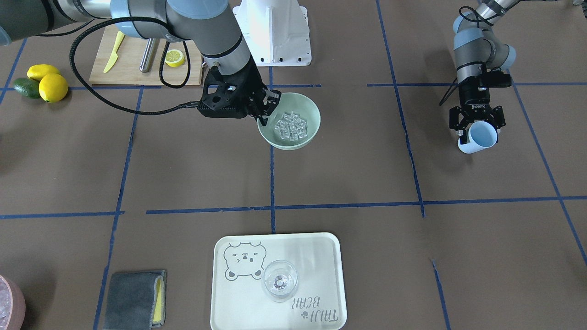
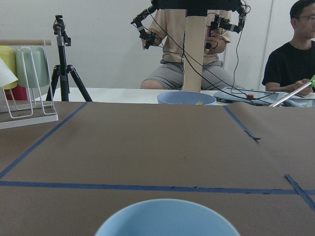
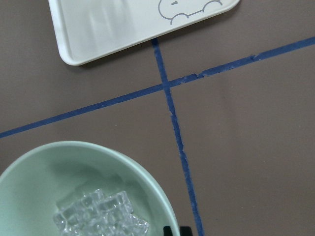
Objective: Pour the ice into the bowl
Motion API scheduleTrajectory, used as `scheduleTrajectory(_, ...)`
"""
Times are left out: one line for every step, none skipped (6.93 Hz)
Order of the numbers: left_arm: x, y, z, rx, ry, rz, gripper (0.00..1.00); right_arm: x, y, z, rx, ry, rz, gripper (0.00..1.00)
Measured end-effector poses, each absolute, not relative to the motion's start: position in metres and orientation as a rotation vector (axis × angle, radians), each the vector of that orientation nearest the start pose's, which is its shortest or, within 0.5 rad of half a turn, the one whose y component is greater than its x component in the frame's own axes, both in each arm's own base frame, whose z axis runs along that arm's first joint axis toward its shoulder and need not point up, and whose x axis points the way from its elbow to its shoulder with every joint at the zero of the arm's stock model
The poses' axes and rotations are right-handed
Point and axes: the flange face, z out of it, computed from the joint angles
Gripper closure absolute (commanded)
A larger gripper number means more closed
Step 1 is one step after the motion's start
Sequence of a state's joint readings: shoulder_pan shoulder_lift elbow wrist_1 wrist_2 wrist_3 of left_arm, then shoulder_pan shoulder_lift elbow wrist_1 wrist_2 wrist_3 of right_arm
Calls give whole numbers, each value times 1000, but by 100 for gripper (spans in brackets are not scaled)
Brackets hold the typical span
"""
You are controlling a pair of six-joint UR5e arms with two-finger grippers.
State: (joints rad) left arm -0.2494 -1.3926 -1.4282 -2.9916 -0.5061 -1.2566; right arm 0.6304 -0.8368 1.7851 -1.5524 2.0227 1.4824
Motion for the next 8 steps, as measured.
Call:
scheduleTrajectory(318,-309,636,1191,678,-517,0,-453,-445,147,-57,-1029,279,100)
scheduleTrajectory(316,-309,633,1197,672,-505,0,-436,-437,168,-55,-1019,283,100)
scheduleTrajectory(313,-309,629,1204,668,-494,0,-423,-431,187,-54,-1005,281,100)
scheduleTrajectory(309,-309,624,1211,663,-483,0,-418,-427,203,-57,-986,277,100)
scheduleTrajectory(301,-307,622,1215,657,-475,0,-417,-425,215,-61,-969,275,100)
scheduleTrajectory(290,-305,618,1217,654,-473,0,-416,-424,223,-64,-957,275,100)
scheduleTrajectory(280,-303,610,1221,659,-471,0,-414,-423,232,-64,-945,273,100)
scheduleTrajectory(276,-302,596,1225,669,-456,0,-408,-422,244,-59,-930,263,100)
